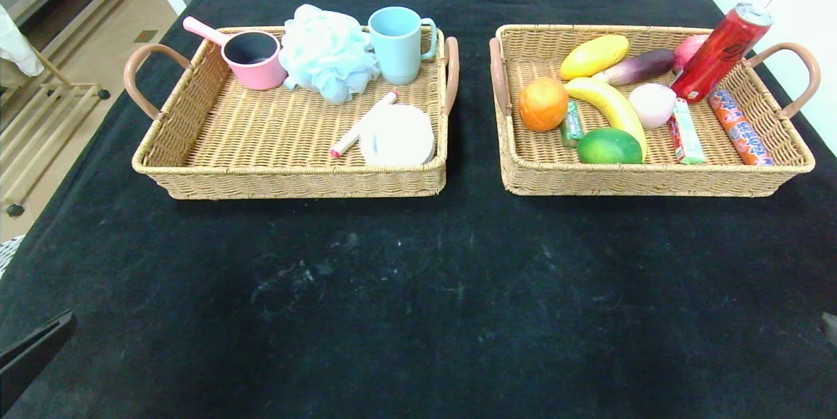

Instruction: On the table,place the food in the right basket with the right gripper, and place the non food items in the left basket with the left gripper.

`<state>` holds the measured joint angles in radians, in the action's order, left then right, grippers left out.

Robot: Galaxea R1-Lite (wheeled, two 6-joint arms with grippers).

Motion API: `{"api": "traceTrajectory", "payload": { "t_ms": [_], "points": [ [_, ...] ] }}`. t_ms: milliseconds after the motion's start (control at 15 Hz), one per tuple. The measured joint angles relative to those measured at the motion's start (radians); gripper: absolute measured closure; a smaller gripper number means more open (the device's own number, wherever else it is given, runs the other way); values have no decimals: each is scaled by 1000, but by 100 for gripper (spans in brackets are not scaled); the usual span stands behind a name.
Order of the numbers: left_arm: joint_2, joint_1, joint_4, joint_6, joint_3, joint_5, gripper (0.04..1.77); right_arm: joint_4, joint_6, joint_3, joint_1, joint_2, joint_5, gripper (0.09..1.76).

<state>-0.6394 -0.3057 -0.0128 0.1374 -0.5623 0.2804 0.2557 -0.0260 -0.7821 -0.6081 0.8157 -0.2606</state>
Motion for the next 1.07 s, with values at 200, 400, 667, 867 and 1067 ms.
{"api": "traceTrajectory", "payload": {
  "t_ms": [200, 400, 667, 867, 1067],
  "points": [
    [45, 33, -66, -10, -18, -31, 9, 28, -47, 15, 81, -70, 79, 15],
    [92, 65, -120, -25, -36, -59, 9, 205, -62, -26, 186, -174, 244, 15],
    [173, 138, -316, -32, -126, -111, 9, 497, -59, -175, 314, -320, 391, 15],
    [253, 194, -439, -30, -213, -192, 9, 524, -66, -216, 392, -399, 400, 15],
    [320, 215, -573, -39, -276, -221, 9, 545, -87, -217, 449, -455, 428, 15]
  ]
}}
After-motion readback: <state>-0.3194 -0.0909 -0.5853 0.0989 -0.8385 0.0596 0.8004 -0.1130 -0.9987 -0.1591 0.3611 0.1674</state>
